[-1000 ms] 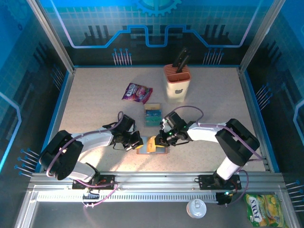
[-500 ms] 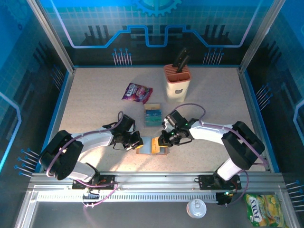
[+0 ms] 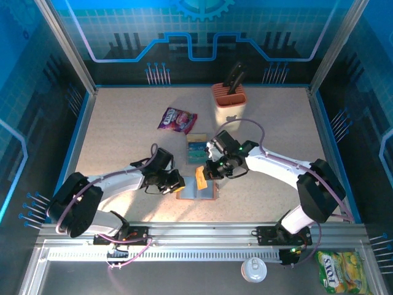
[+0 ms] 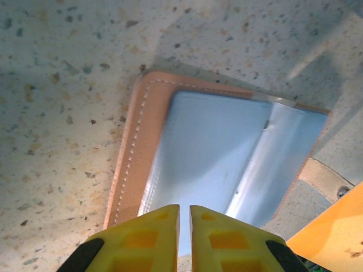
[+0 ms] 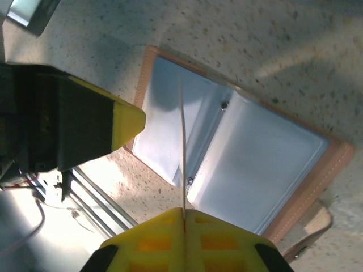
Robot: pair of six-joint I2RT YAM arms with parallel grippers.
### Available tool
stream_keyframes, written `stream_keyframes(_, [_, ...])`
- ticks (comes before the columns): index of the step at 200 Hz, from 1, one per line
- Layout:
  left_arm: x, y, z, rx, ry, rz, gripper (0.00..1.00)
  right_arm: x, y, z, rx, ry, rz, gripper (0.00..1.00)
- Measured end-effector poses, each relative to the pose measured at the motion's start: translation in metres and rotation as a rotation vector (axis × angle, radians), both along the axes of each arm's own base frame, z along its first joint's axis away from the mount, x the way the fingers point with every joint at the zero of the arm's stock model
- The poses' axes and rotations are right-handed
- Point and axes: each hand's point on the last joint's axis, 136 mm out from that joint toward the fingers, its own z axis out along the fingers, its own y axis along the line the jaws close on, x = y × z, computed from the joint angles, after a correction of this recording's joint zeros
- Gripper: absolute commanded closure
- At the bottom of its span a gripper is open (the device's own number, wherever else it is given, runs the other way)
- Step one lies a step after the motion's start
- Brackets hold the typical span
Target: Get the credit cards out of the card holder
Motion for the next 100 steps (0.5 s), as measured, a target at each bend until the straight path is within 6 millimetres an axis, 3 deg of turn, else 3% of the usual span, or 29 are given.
stream_keyframes(44, [0.005, 0.0, 0.013, -0.017, -0.049, 0.006, 0.81, 0.005, 0.008, 0.026, -0.109, -0.209, 0.327, 1.0])
stream_keyframes(100, [0.006, 0.008, 0.016, -0.004, -0.059, 0.01, 0.78, 0.018, -0.003, 0.006, -0.317, -0.277, 0.752, 1.0])
